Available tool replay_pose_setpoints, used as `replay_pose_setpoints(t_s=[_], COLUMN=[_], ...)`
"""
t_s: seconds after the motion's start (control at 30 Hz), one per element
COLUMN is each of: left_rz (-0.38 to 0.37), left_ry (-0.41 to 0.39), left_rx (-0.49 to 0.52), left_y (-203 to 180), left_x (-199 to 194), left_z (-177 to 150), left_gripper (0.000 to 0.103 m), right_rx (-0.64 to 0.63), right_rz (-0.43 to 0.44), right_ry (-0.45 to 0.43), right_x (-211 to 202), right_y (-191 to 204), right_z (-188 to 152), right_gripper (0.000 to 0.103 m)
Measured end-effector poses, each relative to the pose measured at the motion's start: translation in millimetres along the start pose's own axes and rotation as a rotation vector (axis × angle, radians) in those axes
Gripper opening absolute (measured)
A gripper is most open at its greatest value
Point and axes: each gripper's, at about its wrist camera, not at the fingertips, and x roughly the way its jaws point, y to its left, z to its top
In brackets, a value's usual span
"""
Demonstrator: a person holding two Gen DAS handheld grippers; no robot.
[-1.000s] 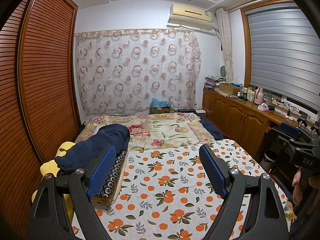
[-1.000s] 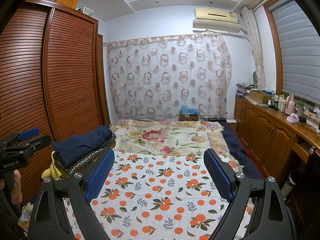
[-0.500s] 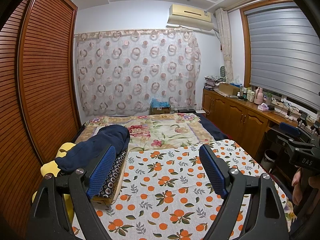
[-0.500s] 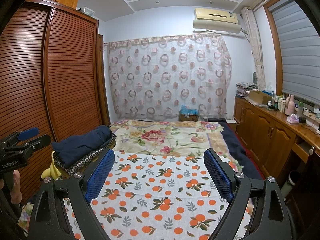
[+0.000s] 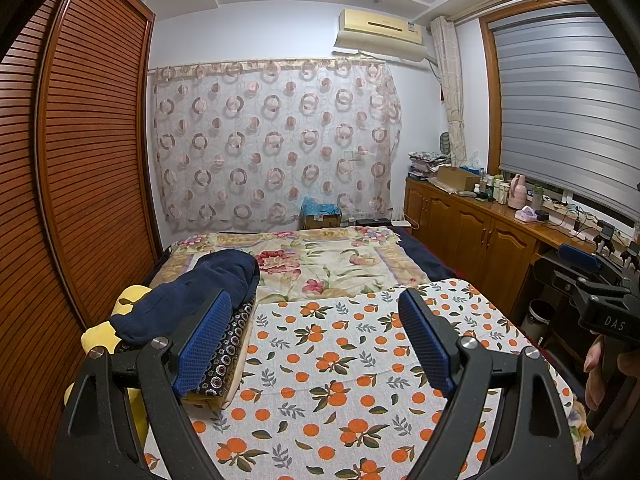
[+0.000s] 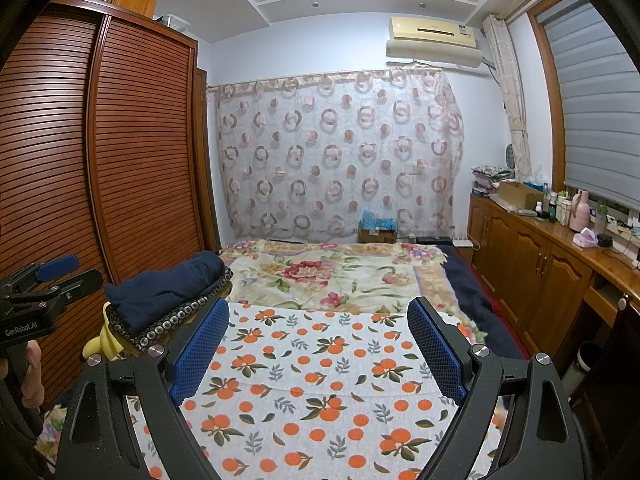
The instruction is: Fold small clothes
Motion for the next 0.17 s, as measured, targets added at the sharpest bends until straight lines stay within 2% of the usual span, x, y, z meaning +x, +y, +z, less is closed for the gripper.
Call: replay_pose_setpoints(t_s=[0.17], left_rz=[0.003], left_ry=[0.001], left_rx=[0.001], left_y=[0.9], left_x=[-0.6], left_z=[-0.3], left_gripper=[0.086], right_rx=[-0.001], right_rz=[0.001], right_ry=[0.001], right_x=[0.3], right_y=[-0.4], right_z=[0.2], right_gripper=[0.092])
